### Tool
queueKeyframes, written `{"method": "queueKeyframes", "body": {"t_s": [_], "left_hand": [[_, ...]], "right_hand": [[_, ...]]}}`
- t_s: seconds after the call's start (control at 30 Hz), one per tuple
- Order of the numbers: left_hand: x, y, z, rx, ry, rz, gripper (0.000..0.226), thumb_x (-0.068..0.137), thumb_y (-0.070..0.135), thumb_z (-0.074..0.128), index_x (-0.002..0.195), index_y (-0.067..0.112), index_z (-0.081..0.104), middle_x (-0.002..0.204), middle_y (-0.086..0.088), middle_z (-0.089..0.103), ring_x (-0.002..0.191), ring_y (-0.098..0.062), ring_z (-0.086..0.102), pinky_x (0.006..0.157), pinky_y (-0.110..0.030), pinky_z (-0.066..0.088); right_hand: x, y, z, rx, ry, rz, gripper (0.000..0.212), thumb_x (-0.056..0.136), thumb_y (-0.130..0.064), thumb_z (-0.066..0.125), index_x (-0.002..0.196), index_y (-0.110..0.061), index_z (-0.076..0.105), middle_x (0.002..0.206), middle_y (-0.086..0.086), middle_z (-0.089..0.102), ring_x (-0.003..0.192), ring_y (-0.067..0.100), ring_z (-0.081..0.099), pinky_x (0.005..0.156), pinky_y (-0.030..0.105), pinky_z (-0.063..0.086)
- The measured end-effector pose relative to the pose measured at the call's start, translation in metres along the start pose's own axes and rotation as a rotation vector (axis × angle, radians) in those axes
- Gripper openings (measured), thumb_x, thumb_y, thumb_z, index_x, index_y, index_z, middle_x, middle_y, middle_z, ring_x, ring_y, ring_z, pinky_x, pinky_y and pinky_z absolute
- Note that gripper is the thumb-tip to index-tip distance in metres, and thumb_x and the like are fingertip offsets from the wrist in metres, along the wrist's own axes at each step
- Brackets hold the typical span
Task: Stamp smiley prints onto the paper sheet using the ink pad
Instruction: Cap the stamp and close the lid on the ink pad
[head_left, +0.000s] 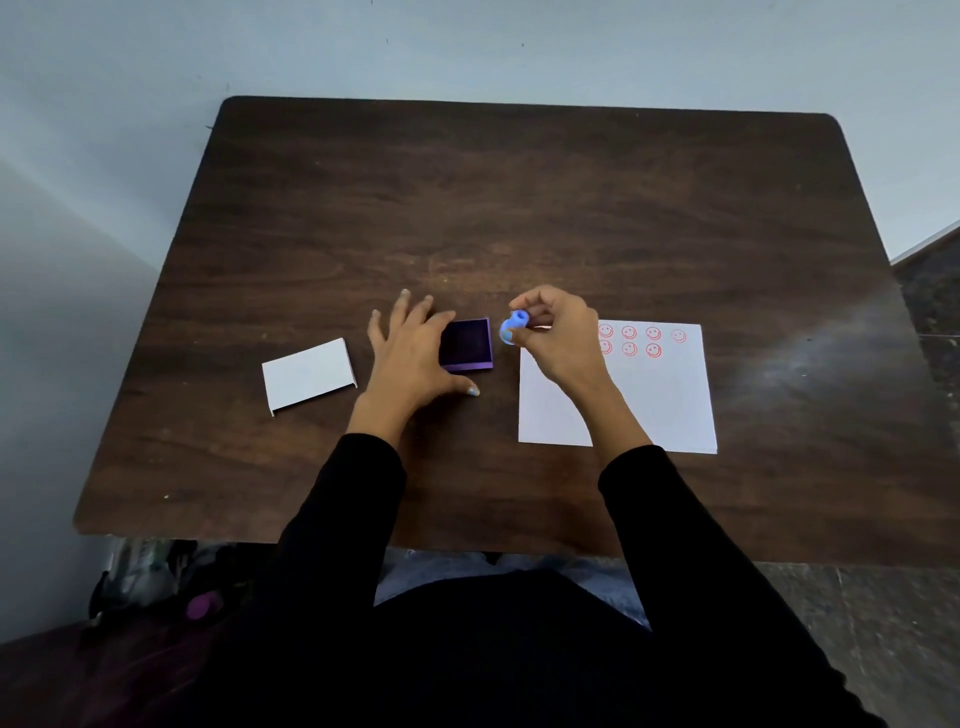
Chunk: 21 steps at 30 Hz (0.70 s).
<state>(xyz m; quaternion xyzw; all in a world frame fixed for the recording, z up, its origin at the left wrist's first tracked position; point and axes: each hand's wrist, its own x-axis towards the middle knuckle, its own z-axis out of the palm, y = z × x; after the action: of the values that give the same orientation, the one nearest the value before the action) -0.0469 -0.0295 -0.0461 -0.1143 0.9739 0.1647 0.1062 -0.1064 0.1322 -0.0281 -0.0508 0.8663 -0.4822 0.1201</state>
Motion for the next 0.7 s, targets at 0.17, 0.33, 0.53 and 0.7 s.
{"method": "queueKeyframes", "body": {"t_s": [0.17,0.33,0.53,0.7], "left_hand": [[0.005,-0.019,-0.002,-0.085,-0.044,-0.070,0.084,0.058,0.054,0.080,0.132,0.038,0.044,0.158,-0.010,0.014,0.146,-0.029,-0.008,0.113,-0.060,-0.006],[0.009,-0.028,-0.007,-0.103,-0.075,-0.089,0.079,0.059,0.048,0.082,0.129,0.044,0.046,0.158,-0.008,0.011,0.145,-0.030,-0.011,0.111,-0.061,-0.009],[0.009,-0.034,-0.008,-0.095,-0.078,-0.103,0.080,0.058,0.047,0.083,0.129,0.045,0.046,0.159,-0.009,0.012,0.145,-0.030,-0.012,0.110,-0.061,-0.010],[0.007,-0.033,-0.011,-0.105,-0.085,-0.104,0.085,0.058,0.048,0.083,0.133,0.044,0.042,0.159,-0.009,0.011,0.145,-0.029,-0.011,0.111,-0.061,-0.010]], "right_hand": [[-0.003,-0.001,0.004,-0.092,-0.025,-0.039,0.019,0.074,-0.001,0.073,0.087,-0.013,0.066,0.093,0.006,0.071,0.083,0.013,0.063,0.068,0.019,0.050],[-0.006,0.001,0.011,-0.172,-0.061,-0.092,0.016,0.076,-0.002,0.070,0.088,-0.013,0.066,0.094,0.007,0.071,0.081,0.013,0.059,0.060,0.009,0.037],[-0.006,0.006,0.022,-0.233,-0.042,-0.082,0.019,0.077,0.000,0.068,0.090,-0.013,0.065,0.095,0.009,0.070,0.078,0.010,0.052,0.061,0.013,0.037],[-0.006,0.006,0.022,-0.227,-0.043,-0.049,0.024,0.078,-0.002,0.069,0.099,-0.012,0.064,0.103,0.010,0.069,0.086,0.015,0.058,0.071,0.020,0.043]]}}
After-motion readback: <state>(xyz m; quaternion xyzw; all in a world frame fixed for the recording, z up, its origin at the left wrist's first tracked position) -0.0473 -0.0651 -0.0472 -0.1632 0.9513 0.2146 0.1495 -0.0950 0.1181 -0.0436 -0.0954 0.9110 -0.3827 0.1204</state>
